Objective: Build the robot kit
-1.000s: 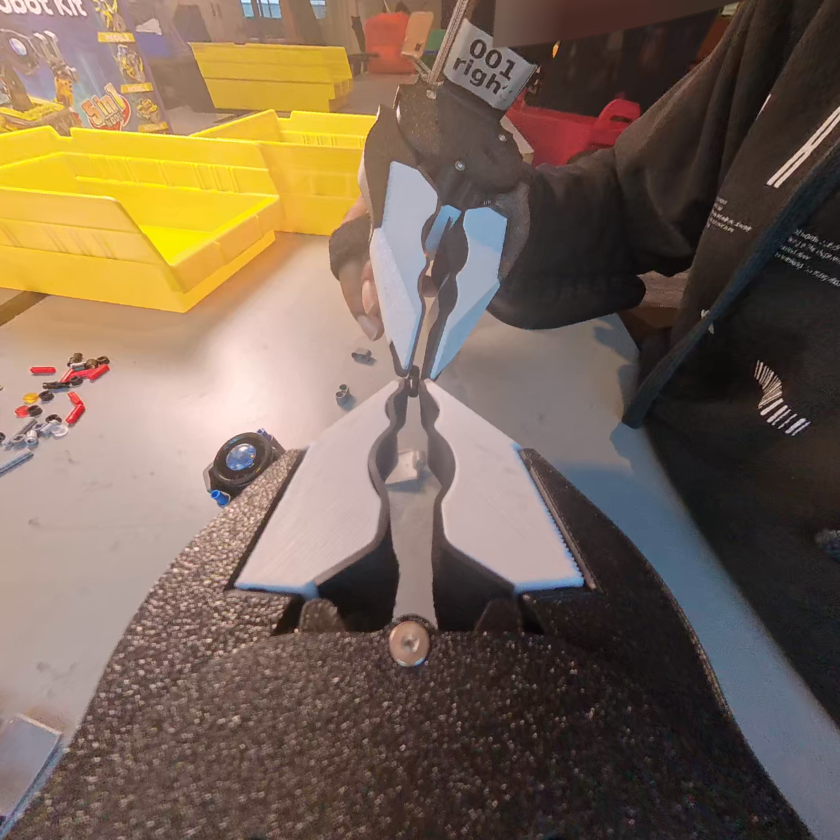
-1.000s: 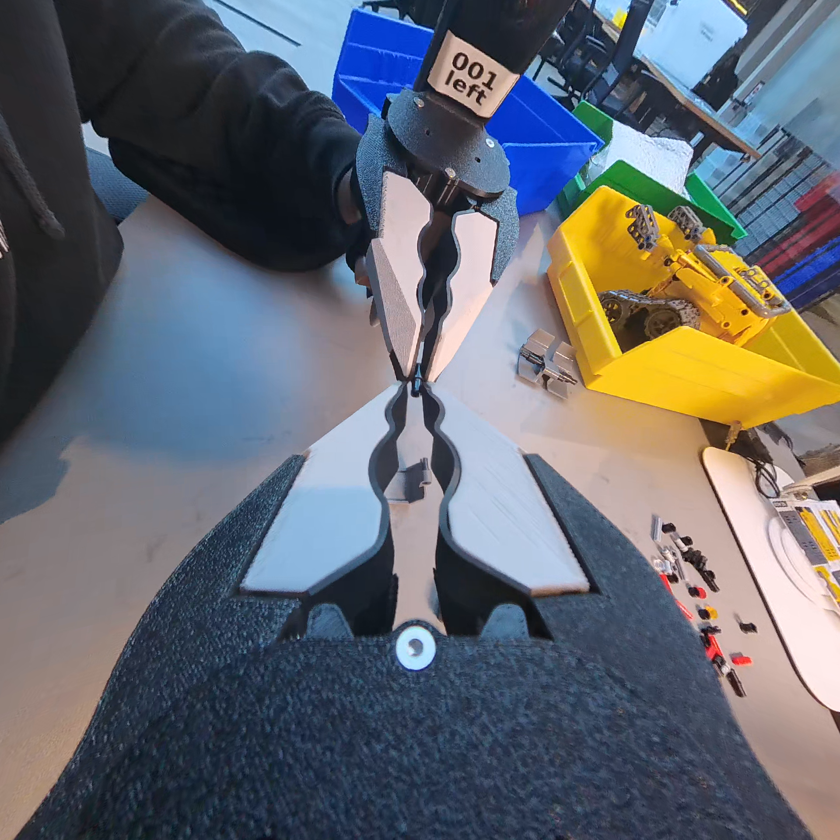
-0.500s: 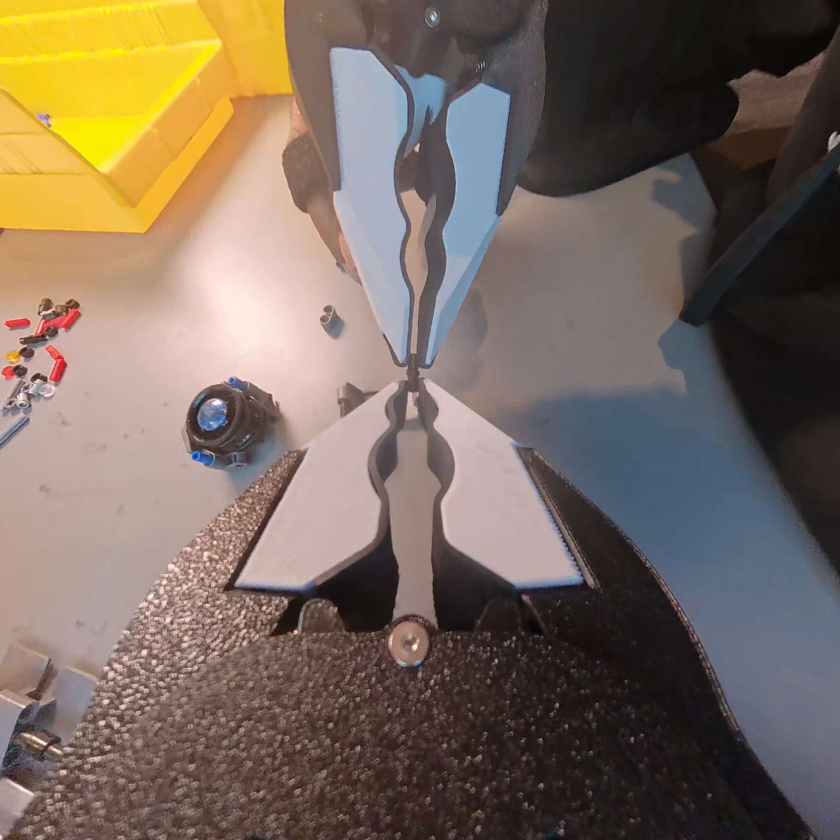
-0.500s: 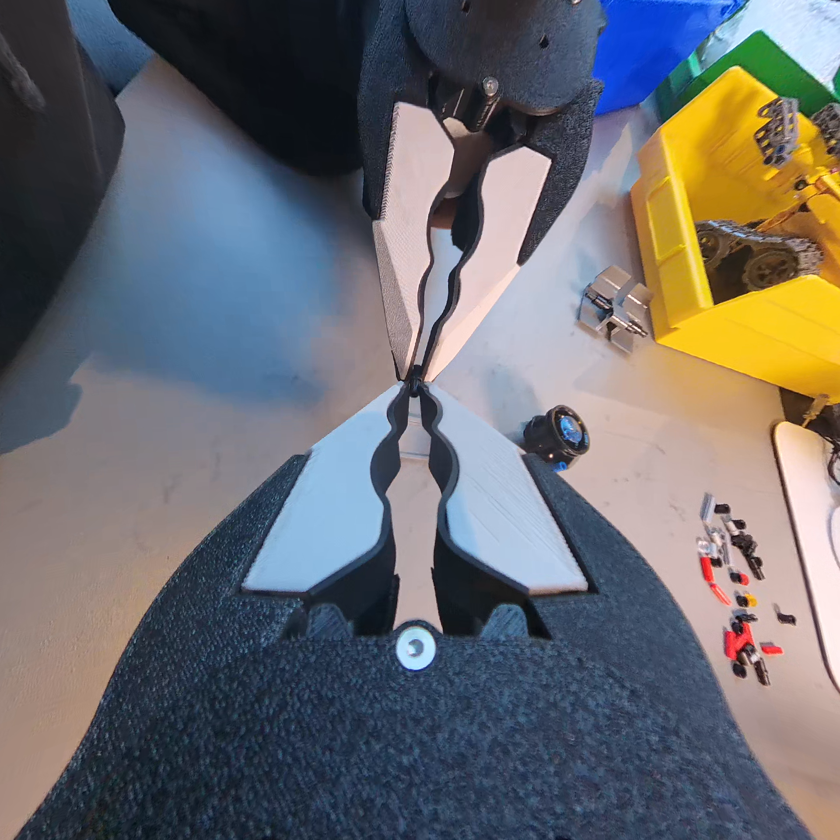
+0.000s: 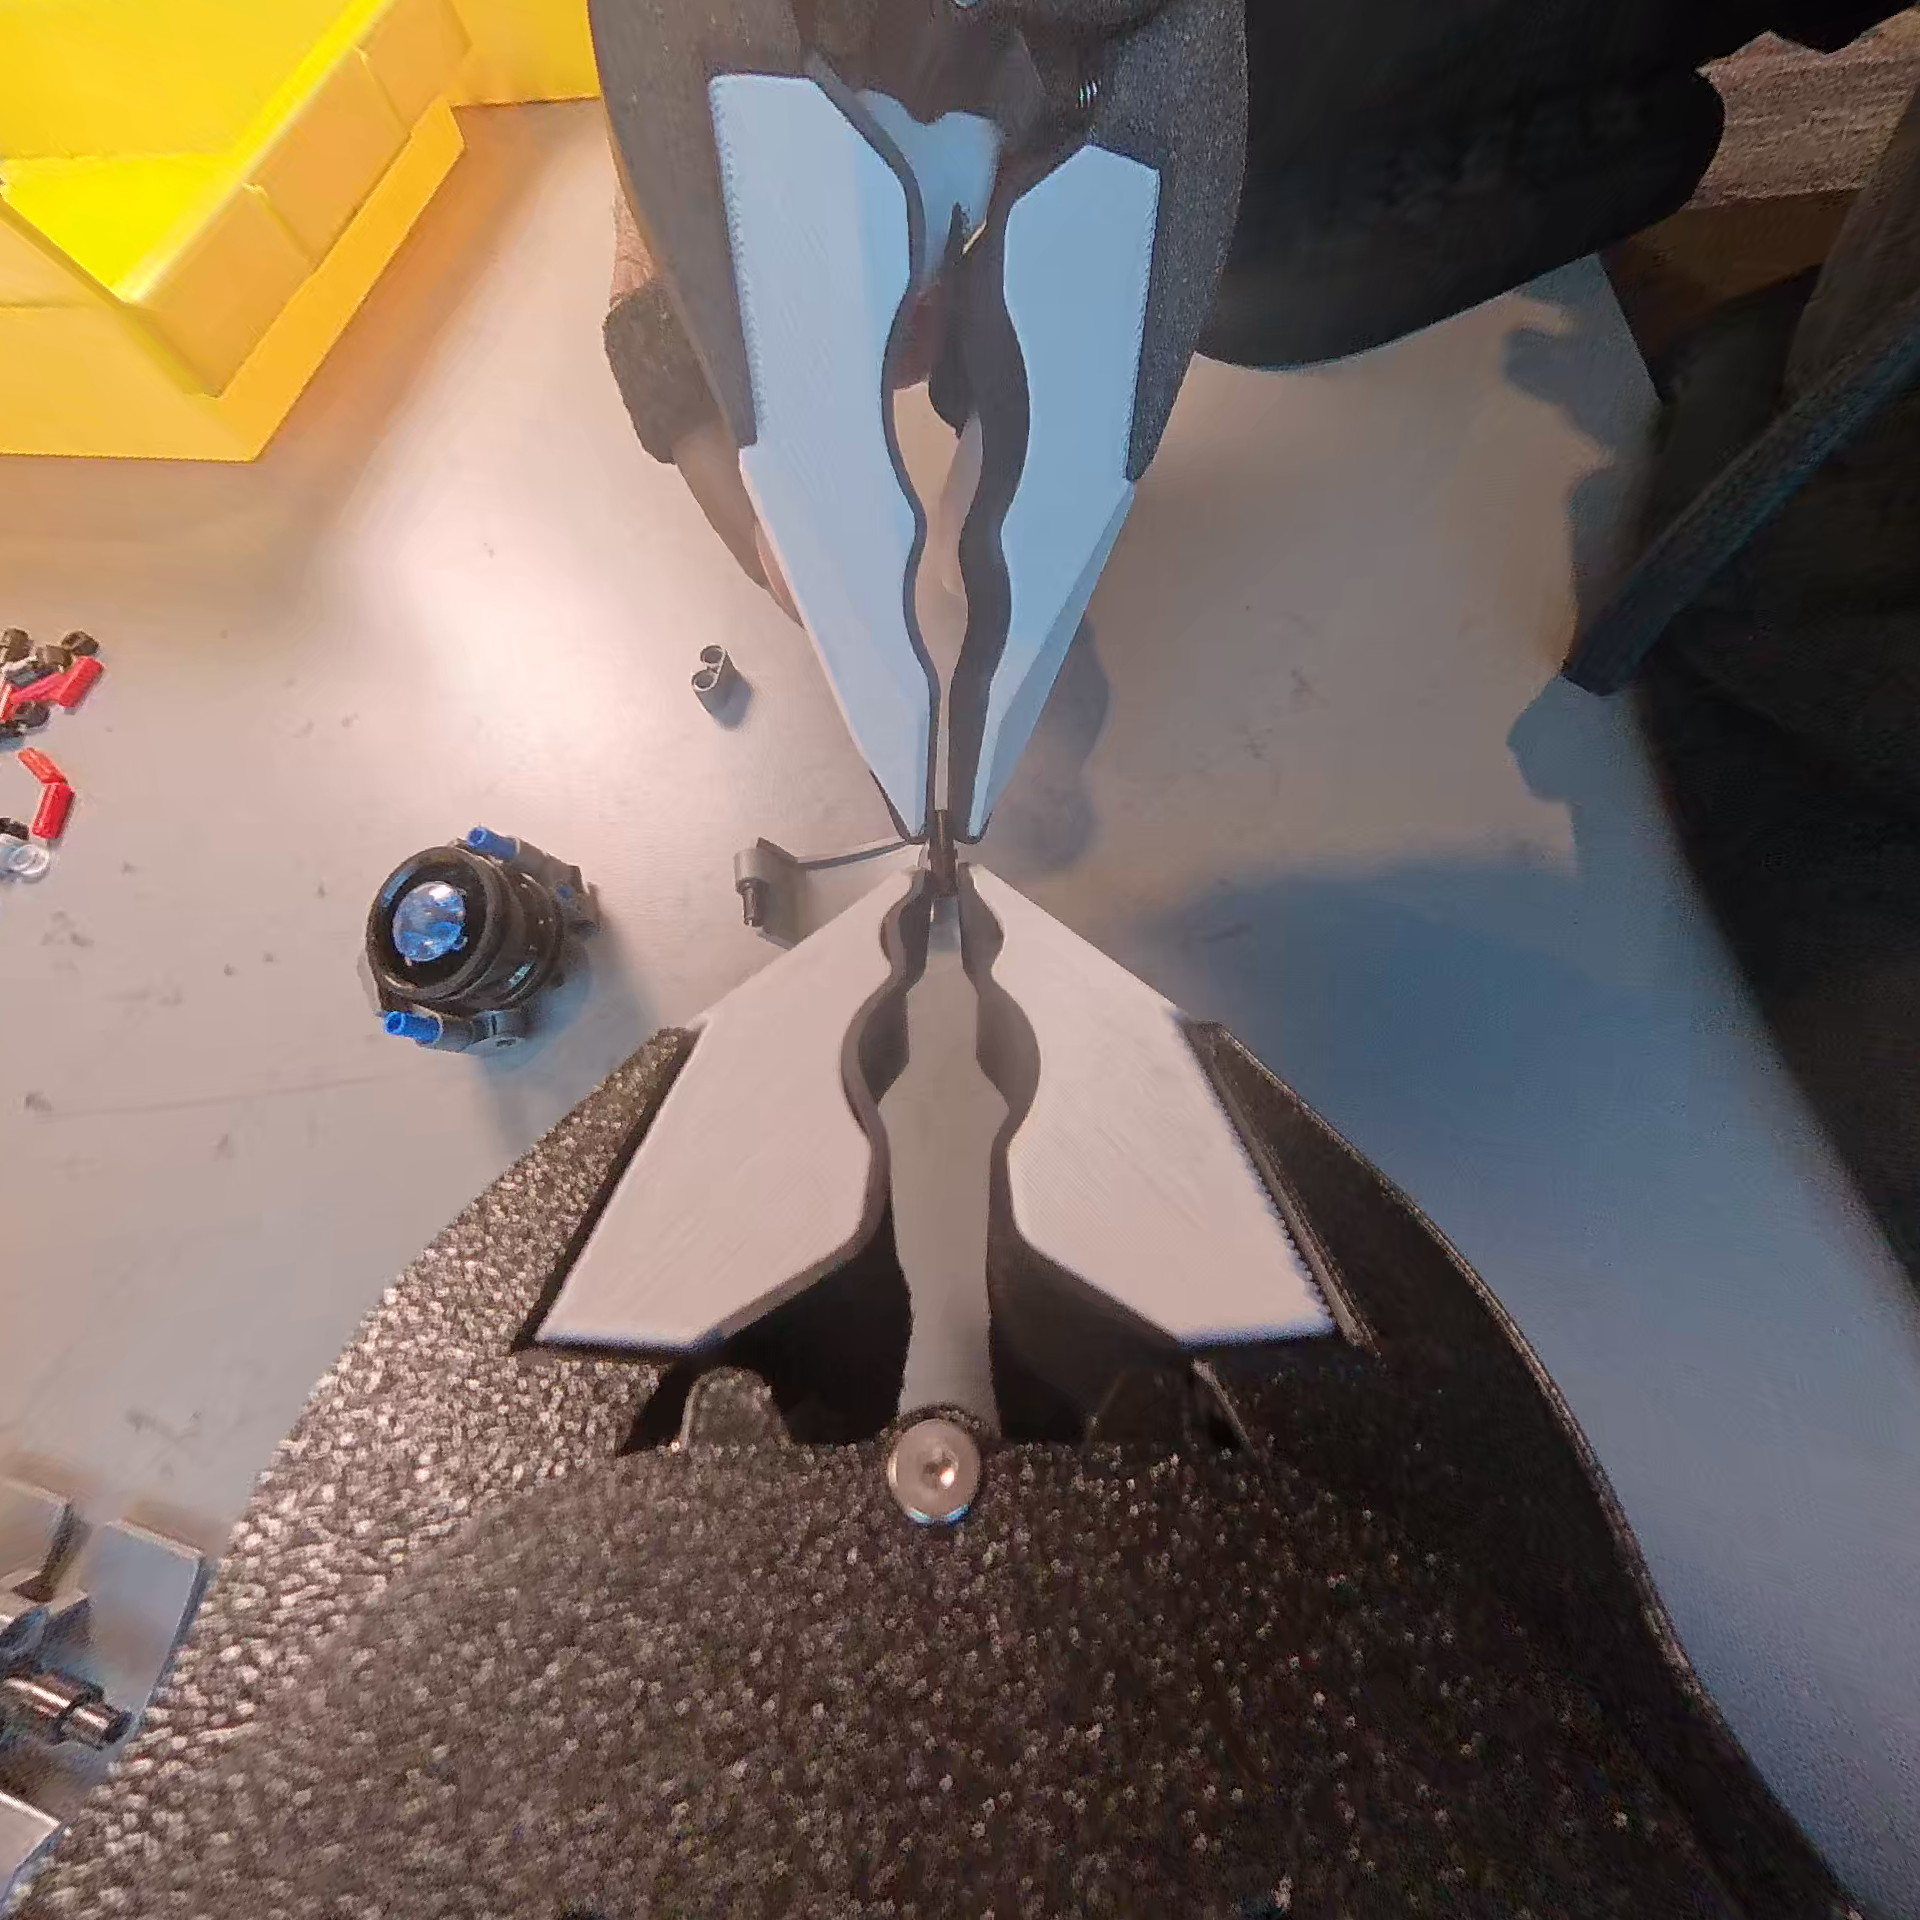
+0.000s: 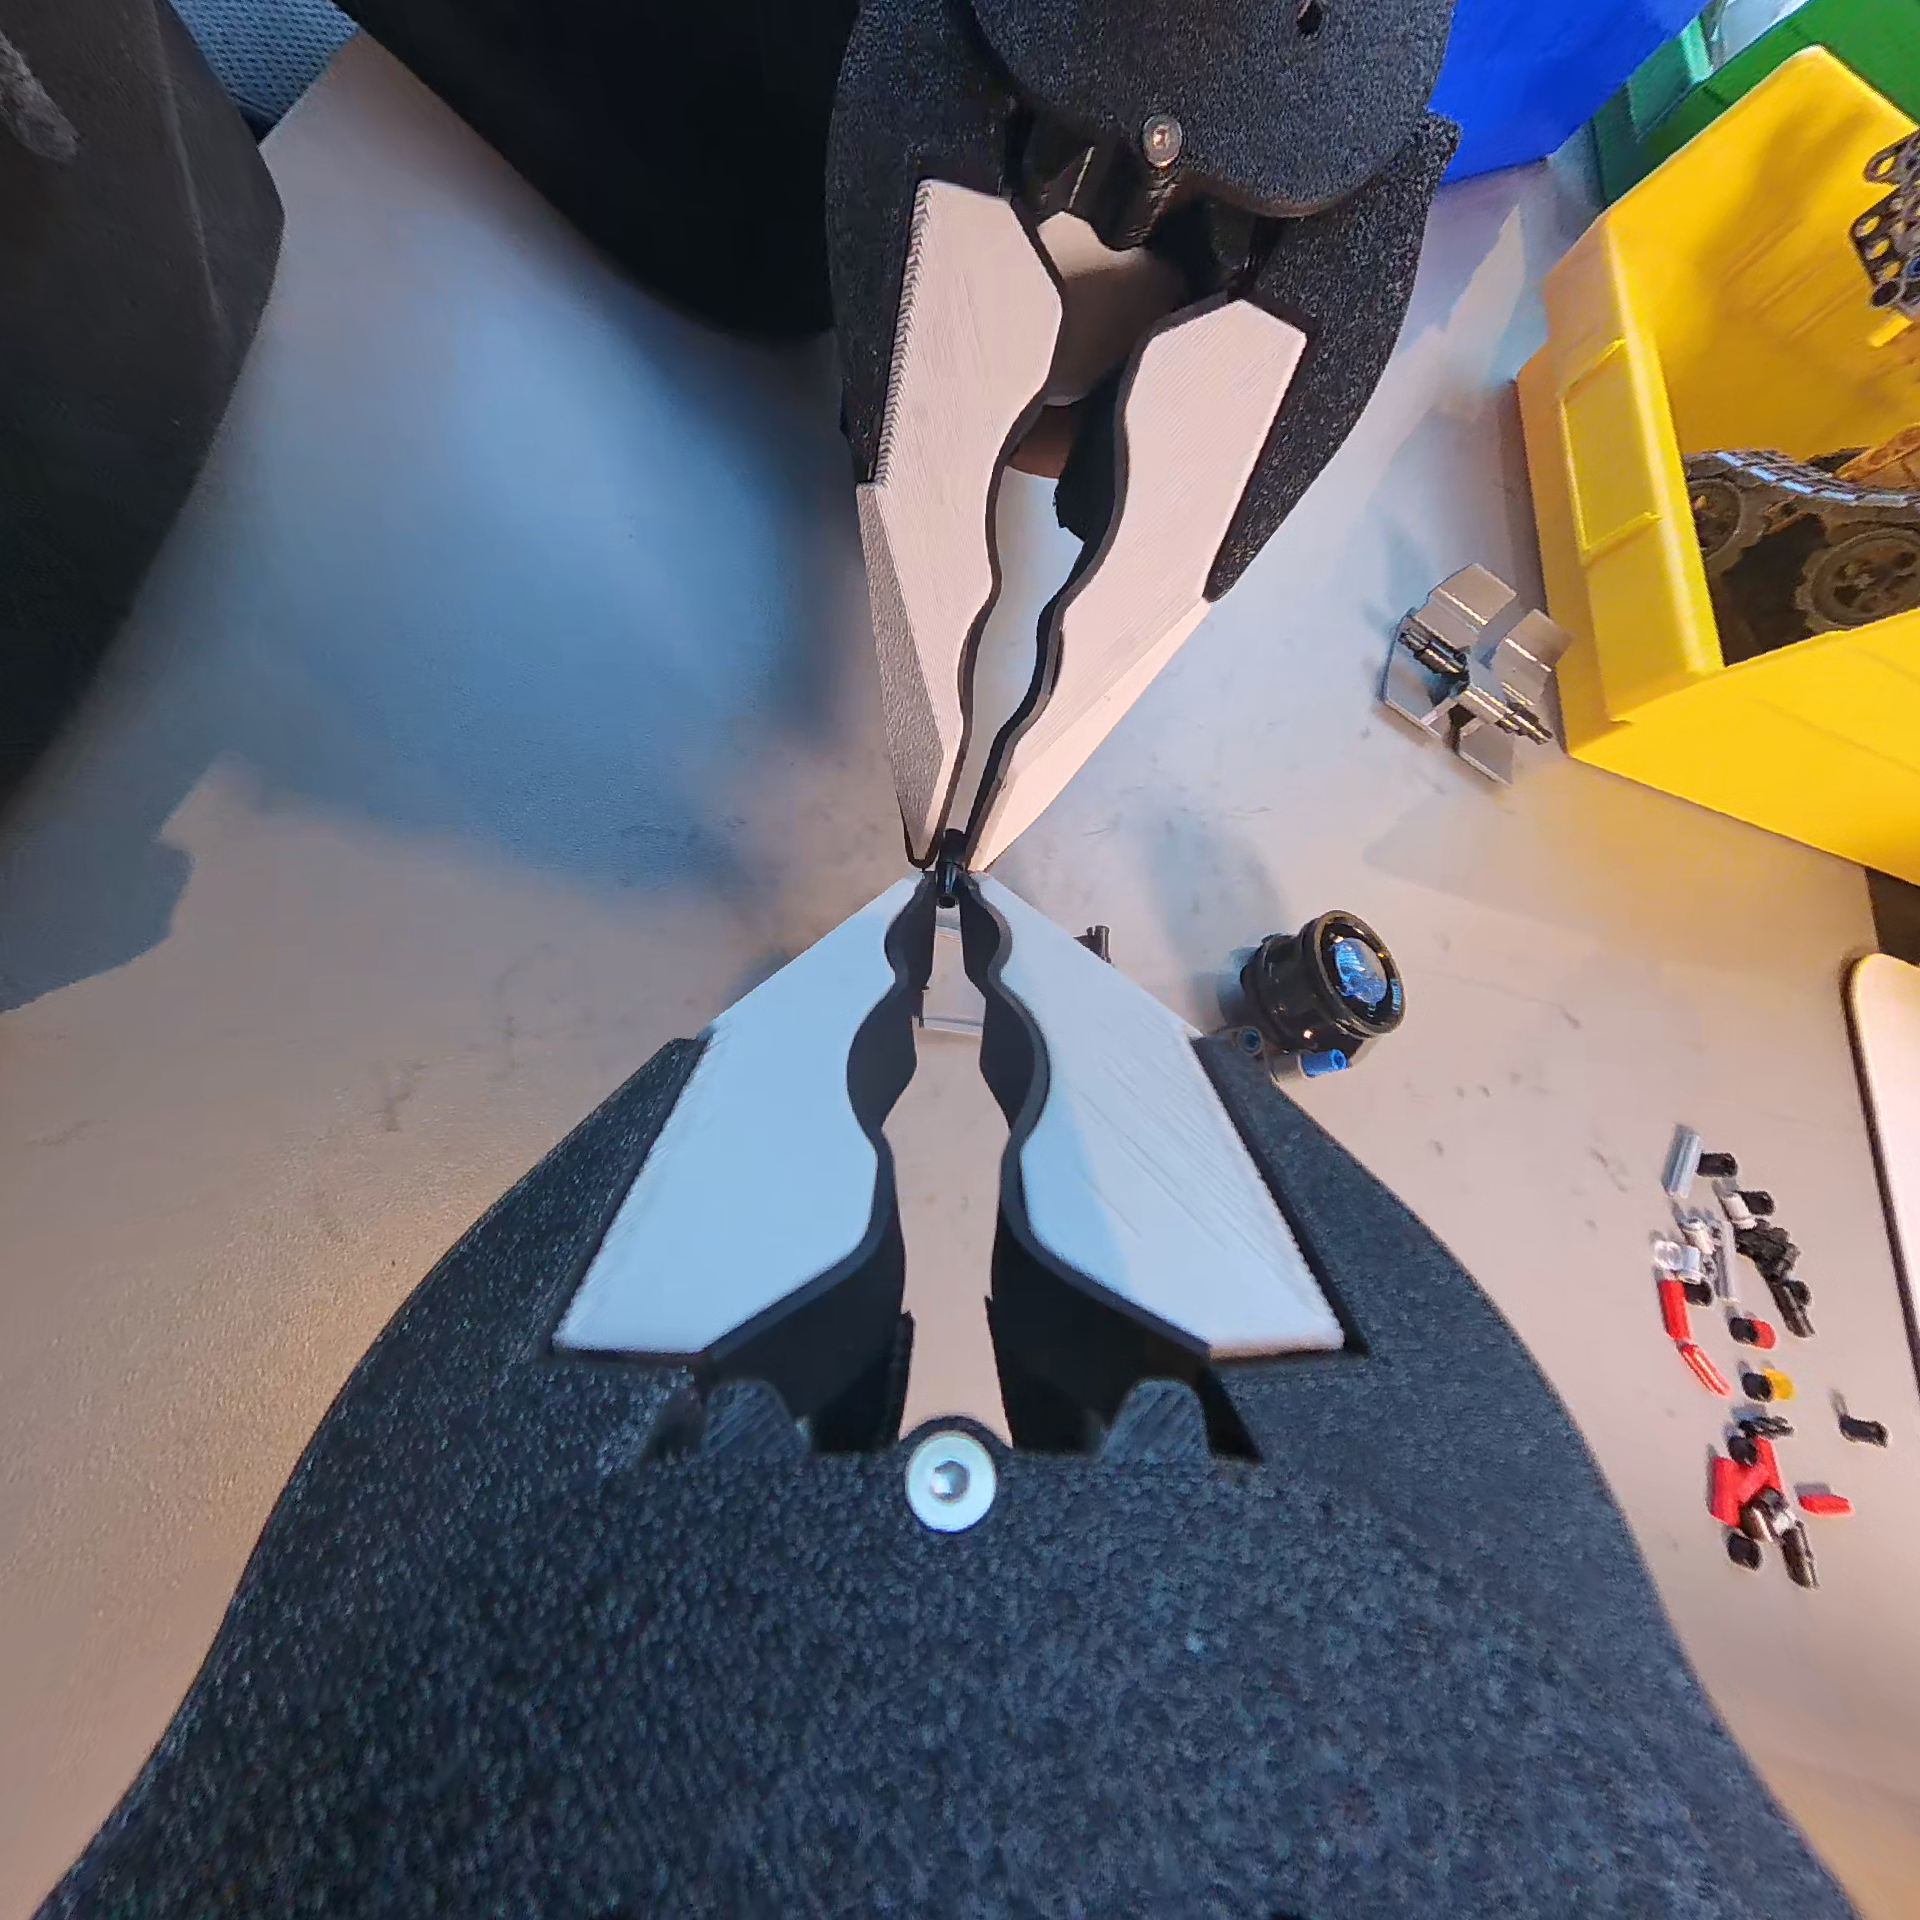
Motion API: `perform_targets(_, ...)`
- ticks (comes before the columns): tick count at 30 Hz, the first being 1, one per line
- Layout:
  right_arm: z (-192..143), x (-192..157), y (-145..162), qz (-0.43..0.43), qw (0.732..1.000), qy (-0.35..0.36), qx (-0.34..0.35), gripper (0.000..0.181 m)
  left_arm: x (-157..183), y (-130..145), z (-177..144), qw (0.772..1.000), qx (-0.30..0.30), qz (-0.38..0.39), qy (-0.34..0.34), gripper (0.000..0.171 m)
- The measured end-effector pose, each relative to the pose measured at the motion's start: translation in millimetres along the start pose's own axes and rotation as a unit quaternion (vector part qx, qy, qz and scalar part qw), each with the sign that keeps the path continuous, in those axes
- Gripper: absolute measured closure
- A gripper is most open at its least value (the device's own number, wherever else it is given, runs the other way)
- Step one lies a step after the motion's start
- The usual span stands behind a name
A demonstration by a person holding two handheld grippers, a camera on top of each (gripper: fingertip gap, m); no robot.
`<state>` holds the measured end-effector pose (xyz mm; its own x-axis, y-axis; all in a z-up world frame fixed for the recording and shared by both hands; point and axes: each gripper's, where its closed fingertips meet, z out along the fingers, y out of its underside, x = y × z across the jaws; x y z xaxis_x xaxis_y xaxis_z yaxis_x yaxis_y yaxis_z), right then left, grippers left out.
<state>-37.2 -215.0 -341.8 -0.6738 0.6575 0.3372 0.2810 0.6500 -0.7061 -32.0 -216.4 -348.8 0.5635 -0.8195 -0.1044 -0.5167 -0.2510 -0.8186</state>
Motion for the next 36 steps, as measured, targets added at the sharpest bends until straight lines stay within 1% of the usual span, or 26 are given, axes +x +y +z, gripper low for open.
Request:
perform_targets(5, 1.0, 0.4, 1.1, 0.003, 1.000, 0.000, 0.000, 0.177, -1.2, 2.2, 1.7, 1.000, -0.012, -0.001, -0.004, 0.168)
perform_targets(7, -0.7, 2.4, 2.0, 0.021, 1.000, -0.003, 0.009, 0.175, -3.1, 1.9, 0.8, 1.000, -0.013, -0.006, -0.008, 0.168)
perform_targets(11, -8.0, 10.5, 20.3, 0.087, 0.996, -0.028, -0.004, 0.132, -5.5, 13.4, 2.3, 0.999, -0.046, -0.010, -0.014, 0.168)
perform_targets(12, -7.4, 11.5, 25.5, 0.096, 0.995, -0.034, -0.013, 0.127, -4.7, 14.7, 3.4, 0.999, -0.052, -0.010, -0.013, 0.168)
perform_targets(14, -1.6, 11.4, 35.2, 0.098, 0.993, -0.045, -0.038, 0.123, -1.2, 18.2, 6.4, 0.998, -0.065, -0.010, -0.007, 0.168)
perform_targets(17, 8.5, 9.8, 39.6, 0.093, 0.992, -0.058, -0.059, 0.126, 1.0, 19.9, 10.5, 0.997, -0.076, -0.006, -0.009, 0.169)
perform_targets(19, 10.6, 11.1, 37.6, 0.090, 0.993, -0.057, -0.058, 0.134, 0.9, 21.1, 12.0, 0.997, -0.082, -0.006, -0.013, 0.169)
perform_targets(22, 12.4, 12.0, 38.4, 0.086, 0.993, -0.053, -0.066, 0.141, 0.6, 24.0, 14.0, 0.995, -0.093, -0.003, -0.018, 0.169)
perform_targets(30, 12.6, 11.4, 37.8, 0.085, 0.992, -0.049, -0.076, 0.142, -0.4, 24.8, 15.4, 0.994, -0.103, -0.008, -0.025, 0.169)
perform_targets(33, 12.6, 11.5, 38.0, 0.092, 0.991, -0.045, -0.082, 0.142, -0.9, 24.8, 15.7, 0.994, -0.108, -0.021, -0.028, 0.170)
perform_targets(36, 12.3, 11.8, 38.3, 0.102, 0.991, -0.039, -0.082, 0.142, -1.3, 24.8, 16.1, 0.990, -0.125, -0.045, -0.040, 0.170)
